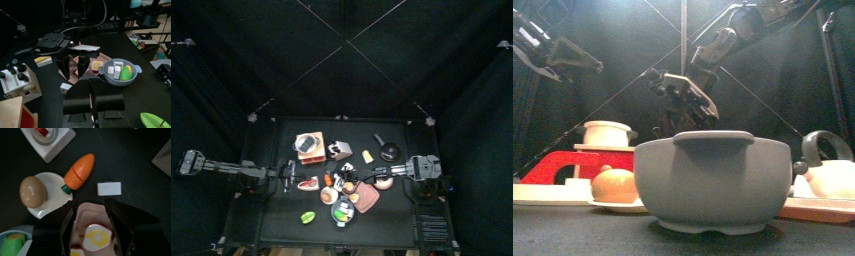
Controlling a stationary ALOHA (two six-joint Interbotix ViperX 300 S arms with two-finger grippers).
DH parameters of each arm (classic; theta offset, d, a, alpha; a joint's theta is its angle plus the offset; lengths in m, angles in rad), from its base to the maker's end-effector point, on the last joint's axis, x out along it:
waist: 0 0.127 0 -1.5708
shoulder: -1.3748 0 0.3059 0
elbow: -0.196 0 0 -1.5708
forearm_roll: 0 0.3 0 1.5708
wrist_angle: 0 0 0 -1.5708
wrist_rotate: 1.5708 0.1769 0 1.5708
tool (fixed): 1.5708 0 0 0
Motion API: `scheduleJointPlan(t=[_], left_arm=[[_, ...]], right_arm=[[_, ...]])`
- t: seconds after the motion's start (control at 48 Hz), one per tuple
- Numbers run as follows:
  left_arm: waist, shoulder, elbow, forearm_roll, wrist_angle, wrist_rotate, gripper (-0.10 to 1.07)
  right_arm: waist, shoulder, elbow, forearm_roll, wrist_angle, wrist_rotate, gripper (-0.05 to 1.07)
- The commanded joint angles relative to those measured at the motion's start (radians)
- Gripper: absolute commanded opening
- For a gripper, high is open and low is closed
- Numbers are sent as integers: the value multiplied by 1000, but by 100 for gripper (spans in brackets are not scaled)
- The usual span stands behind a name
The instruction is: Grab white sushi piece from bowl
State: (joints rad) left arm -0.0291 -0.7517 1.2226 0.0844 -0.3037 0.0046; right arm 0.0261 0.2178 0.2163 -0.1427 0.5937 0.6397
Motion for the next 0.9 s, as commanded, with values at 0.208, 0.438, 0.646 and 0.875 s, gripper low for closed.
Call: scheduleJointPlan(t=[0.208,0.438,0.646,0.875], left_arm=[[2,2,-14,2,-6,2,-2],[2,0,-14,3,-6,2,-2],[2,0,-12,3,-6,2,-2],[2,0,-12,3,-6,2,-2]], right_arm=[[144,-109,49,17,-41,-9,81],[224,-104,58,-25,-44,-2,81],[242,-83,64,-23,-38,-2,81],[249,-58,64,-15,-28,-2,81]])
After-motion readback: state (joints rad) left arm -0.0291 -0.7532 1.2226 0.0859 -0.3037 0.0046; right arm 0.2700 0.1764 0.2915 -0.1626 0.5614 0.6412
